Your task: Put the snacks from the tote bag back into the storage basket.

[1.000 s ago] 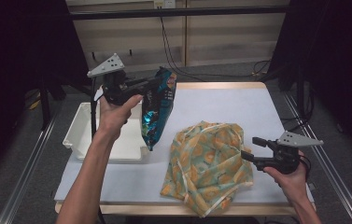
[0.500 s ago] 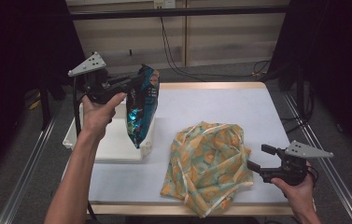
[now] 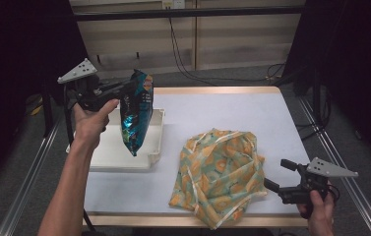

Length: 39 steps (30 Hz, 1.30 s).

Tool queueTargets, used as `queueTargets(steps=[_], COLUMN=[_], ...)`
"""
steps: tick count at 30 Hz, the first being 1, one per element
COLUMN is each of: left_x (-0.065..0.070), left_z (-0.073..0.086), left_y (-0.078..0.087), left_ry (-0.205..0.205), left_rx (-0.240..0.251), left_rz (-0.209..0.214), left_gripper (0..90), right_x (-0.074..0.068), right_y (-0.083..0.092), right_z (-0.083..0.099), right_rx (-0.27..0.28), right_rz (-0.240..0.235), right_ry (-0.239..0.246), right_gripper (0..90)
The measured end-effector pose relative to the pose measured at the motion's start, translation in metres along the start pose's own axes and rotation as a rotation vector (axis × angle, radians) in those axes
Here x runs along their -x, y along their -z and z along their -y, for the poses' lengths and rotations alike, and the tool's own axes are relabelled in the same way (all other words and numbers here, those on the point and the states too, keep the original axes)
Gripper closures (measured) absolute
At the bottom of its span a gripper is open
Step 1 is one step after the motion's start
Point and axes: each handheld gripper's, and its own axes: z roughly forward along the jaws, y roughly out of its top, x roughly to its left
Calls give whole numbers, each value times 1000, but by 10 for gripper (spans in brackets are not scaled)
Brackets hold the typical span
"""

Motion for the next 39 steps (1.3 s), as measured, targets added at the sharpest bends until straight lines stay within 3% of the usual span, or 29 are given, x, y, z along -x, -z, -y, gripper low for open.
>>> queueTargets(steps=[3, 5, 9, 11, 15, 25, 30, 39], left_x=[-5, -9, -17, -21, -30, -51, -57, -63], left_z=[5, 8, 14, 17, 25, 37, 43, 57], left_y=[5, 9, 15, 17, 20, 22, 12, -14], left_ry=[-2, 7, 23, 34, 49, 81, 85, 99], left_rx=[-15, -14, -21, -28, -33, -71, -87, -108], left_rz=[-32, -51, -89, -108, -134, -252, -282, -271], left_gripper=[884, 884, 884, 884, 883, 885, 886, 885], right_x=[-1, -2, -3, -4, -5, -5, -5, -5], right_y=[0, -1, -4, -4, -6, -7, -8, -9], right_z=[0, 0, 5, 6, 9, 12, 12, 13], right_rx=[8, 11, -3, 11, 29, 92, 99, 90], right_rz=[-12, 18, 20, 38, 28, 59, 55, 64], right_ry=[4, 16, 48, 59, 58, 121, 123, 128], right_gripper=[0, 0, 0, 0, 0, 0, 0, 0])
